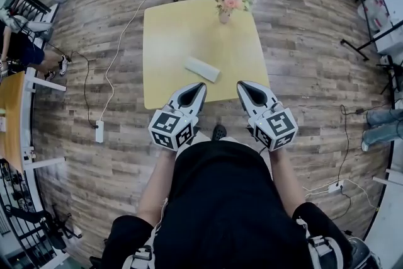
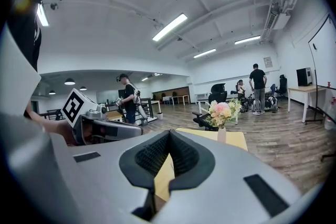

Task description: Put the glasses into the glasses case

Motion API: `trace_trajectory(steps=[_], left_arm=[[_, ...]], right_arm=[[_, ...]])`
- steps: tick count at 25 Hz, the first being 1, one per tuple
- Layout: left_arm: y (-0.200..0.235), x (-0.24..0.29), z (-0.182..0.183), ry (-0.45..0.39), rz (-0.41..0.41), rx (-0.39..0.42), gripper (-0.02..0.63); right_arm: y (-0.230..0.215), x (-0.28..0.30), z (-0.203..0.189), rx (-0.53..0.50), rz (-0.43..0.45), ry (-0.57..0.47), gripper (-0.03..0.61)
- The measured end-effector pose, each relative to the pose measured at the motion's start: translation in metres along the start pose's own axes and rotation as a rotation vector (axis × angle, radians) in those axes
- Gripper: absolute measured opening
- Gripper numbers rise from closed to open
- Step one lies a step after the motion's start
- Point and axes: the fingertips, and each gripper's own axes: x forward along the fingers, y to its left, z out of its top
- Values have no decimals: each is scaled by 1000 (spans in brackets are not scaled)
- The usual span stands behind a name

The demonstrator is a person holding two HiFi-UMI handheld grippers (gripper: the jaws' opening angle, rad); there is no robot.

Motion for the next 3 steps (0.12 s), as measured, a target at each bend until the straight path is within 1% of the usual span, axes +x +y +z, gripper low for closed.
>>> trace_trajectory(steps=[3], left_arm=[[0,1,-3,5,-1,-2,23]], right_arm=[[-3,0,-2,-3,-7,0,14]])
